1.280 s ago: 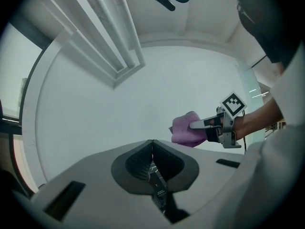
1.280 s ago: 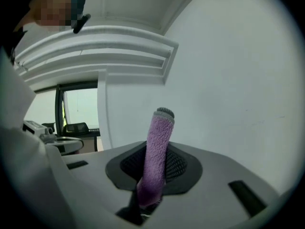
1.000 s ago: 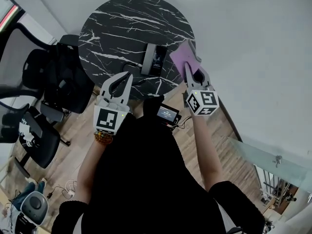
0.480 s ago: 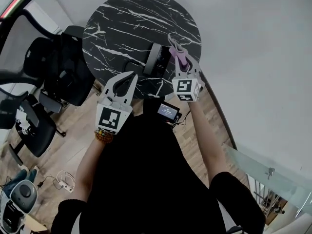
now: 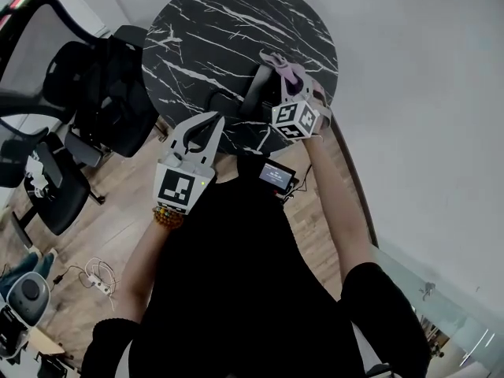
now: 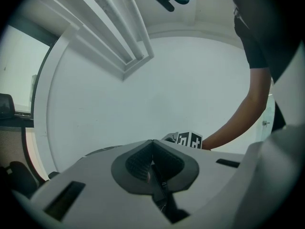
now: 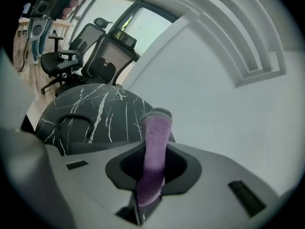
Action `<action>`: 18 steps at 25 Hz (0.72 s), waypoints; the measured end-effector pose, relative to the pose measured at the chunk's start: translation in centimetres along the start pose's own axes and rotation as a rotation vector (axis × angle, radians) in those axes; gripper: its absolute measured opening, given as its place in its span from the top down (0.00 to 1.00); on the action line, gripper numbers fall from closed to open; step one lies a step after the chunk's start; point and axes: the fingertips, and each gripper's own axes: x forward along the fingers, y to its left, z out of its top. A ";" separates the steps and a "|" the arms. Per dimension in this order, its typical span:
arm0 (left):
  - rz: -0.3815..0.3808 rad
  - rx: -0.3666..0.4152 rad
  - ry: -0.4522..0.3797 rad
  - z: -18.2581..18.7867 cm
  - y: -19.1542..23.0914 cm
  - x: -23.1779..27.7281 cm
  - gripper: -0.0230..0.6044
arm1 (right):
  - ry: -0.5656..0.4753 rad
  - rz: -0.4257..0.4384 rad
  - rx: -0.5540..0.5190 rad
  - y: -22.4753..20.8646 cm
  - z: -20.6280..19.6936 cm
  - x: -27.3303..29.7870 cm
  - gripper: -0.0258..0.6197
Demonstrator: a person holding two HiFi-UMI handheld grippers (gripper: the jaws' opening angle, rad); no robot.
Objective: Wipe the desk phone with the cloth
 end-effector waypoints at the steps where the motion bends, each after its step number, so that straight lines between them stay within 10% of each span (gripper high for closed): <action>1: 0.004 -0.010 0.002 -0.1 0.1 0.0 0.94 | 0.010 -0.003 0.005 0.0 -0.1 0.4 0.85; 18: -0.004 -0.064 0.008 -0.9 0.0 1.5 0.94 | 0.196 0.421 -0.008 9.7 -4.1 5.9 0.85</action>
